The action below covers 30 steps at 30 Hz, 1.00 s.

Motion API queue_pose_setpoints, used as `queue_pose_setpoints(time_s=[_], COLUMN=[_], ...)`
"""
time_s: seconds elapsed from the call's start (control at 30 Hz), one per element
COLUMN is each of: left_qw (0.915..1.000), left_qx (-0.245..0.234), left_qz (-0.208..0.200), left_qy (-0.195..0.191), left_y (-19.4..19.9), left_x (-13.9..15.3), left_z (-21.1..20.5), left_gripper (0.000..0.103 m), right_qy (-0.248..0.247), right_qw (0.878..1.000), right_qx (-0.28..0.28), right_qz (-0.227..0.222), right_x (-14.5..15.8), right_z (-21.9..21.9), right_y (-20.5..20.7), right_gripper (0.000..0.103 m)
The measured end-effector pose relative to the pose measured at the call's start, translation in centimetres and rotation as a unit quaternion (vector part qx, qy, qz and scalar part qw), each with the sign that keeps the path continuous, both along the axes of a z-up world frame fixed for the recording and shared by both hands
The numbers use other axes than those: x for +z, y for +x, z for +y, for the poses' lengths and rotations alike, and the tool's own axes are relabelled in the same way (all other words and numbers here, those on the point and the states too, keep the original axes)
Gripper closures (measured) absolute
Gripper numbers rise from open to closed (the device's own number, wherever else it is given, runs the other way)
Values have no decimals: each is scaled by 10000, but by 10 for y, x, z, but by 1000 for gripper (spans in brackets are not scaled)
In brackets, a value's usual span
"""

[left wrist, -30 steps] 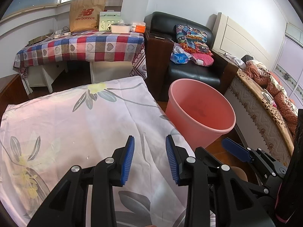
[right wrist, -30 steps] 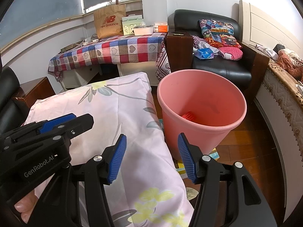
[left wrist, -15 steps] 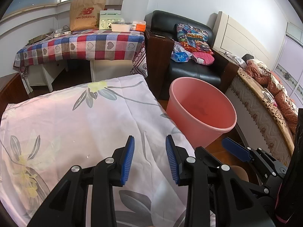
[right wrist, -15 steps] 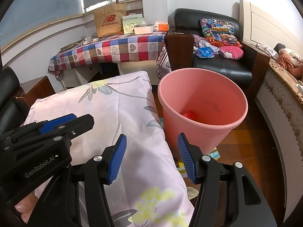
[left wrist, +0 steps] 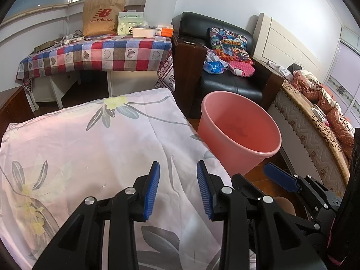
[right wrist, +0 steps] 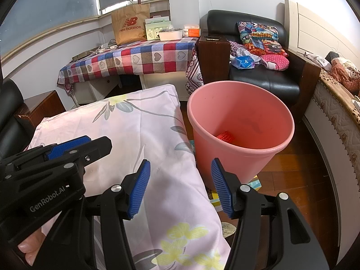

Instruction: Collect trash

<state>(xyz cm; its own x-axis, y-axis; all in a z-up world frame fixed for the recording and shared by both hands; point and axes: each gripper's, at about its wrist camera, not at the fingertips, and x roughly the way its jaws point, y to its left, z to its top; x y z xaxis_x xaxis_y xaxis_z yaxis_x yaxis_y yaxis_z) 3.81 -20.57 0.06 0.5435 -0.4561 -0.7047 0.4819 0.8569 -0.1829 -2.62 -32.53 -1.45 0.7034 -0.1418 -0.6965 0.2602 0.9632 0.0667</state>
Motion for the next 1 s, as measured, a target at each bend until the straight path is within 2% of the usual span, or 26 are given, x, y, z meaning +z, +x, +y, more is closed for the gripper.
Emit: queue_pose_setpoints(time_s=[1.0], left_qw=[10000], left_qx=[-7], left_qz=[-7], left_qy=[9], left_y=[0], left_x=[1], left_z=[-3], left_gripper=[69], right_qy=[-6], right_qw=[10000], right_qx=[1], right_qz=[-7], right_x=[0], right_z=[-1], right_y=[2], right_gripper=[46])
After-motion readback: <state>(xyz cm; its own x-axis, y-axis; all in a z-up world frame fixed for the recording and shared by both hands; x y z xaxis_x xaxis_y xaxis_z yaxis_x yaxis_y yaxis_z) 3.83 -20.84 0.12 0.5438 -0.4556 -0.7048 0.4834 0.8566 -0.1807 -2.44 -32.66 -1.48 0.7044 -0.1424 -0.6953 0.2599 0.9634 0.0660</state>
